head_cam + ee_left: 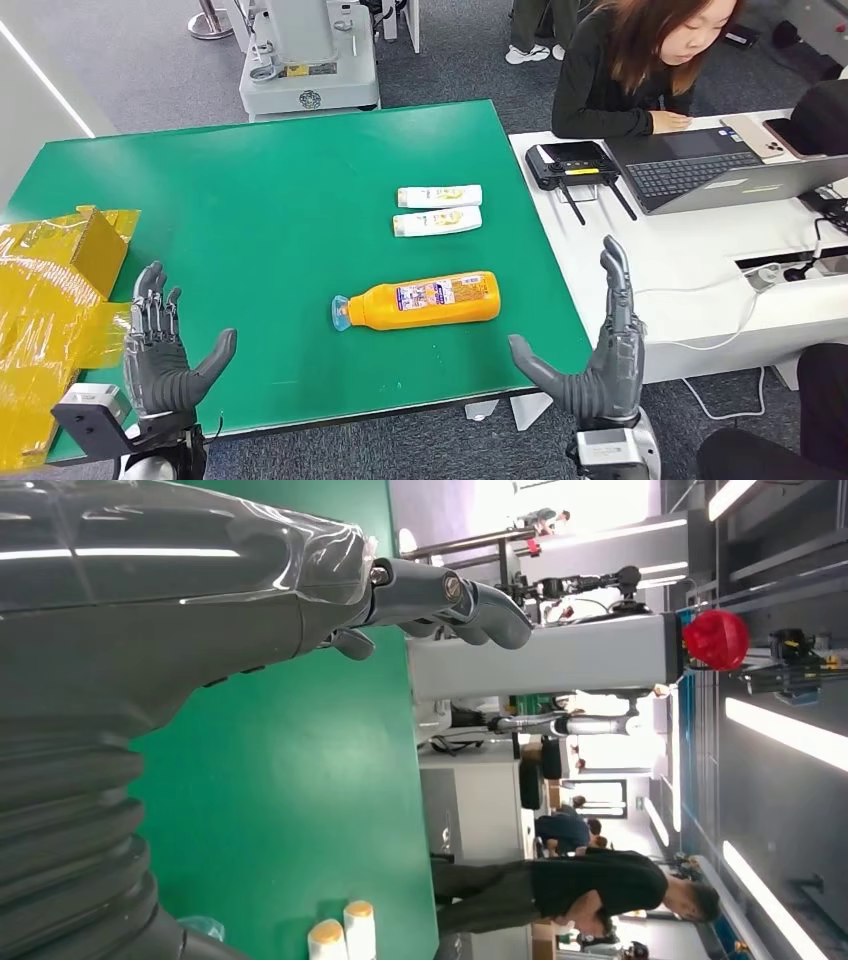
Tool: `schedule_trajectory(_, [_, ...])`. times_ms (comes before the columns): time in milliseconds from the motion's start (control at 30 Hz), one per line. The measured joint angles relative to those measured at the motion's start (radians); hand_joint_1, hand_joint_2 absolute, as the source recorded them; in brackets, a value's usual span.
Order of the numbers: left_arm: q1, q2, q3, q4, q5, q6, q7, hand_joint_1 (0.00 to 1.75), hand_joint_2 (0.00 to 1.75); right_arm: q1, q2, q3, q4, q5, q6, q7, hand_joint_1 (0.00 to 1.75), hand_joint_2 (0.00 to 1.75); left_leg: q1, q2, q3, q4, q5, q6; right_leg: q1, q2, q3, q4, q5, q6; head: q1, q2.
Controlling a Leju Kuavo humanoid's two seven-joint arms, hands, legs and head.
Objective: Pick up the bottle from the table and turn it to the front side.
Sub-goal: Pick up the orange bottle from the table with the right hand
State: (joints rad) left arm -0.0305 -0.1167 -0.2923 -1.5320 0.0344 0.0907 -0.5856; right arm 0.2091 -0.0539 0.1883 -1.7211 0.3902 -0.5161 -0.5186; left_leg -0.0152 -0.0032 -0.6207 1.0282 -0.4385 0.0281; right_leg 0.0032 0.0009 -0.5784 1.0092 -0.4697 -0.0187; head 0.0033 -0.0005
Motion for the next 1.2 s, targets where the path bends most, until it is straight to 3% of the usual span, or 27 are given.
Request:
schedule_trajectory(200, [-0.044,-0.012,-0.021,0.048,0.003,-0.021,-0.003,0.00,1.75,-0.078,-0.028,0.000,0.089,0.185,-0.006,0.084,0.00,1.75,0.000,0.000,0.000,0.000,0.000,0.000,0.000,0.000,0.000,0.000,0.000,0.000,0.000,0.000])
schedule_trajectory(400, [-0.081,-0.022,-0.038,0.102,0.023,-0.034,-0.001,0.00,1.75,-0.190,-0.088,0.043,0.214,0.398,-0.056,0.208,0.00,1.75,0.000,0.002,0.000,0.000,0.000,0.000,0.000,0.002,0.000,0.000,0.001,0.001,0.000,0.000])
schedule_trajectory(633, [-0.106,-0.024,-0.058,0.167,0.050,-0.087,0.000,0.00,1.75,-0.283,-0.129,0.096,0.338,0.242,0.109,0.277,0.00,1.75,0.000,0.001,0.000,0.001,0.000,0.000,0.000,0.001,0.000,0.000,0.001,0.001,0.000,0.000])
schedule_trajectory(833, [-0.135,-0.025,-0.059,0.211,0.088,-0.136,0.017,0.00,1.75,-0.321,-0.147,0.106,0.407,0.100,0.242,0.266,0.00,1.75,0.000,0.001,0.000,0.001,0.000,0.000,0.000,0.001,0.000,0.000,0.001,0.001,0.000,0.000])
schedule_trajectory(1000, [-0.139,-0.032,-0.059,0.220,0.083,-0.152,0.036,0.00,1.75,-0.357,-0.158,0.111,0.466,0.074,0.304,0.274,0.00,1.75,0.000,0.001,0.000,0.001,0.000,0.000,0.000,0.001,0.000,0.000,0.001,0.001,0.000,0.000])
schedule_trajectory(1200, [-0.138,-0.032,-0.059,0.221,0.082,-0.170,0.053,0.00,1.75,-0.379,-0.170,0.129,0.513,0.144,0.334,0.323,0.00,1.75,0.000,0.000,-0.001,0.001,0.000,0.000,0.000,0.000,0.000,0.000,0.001,0.001,0.000,0.000])
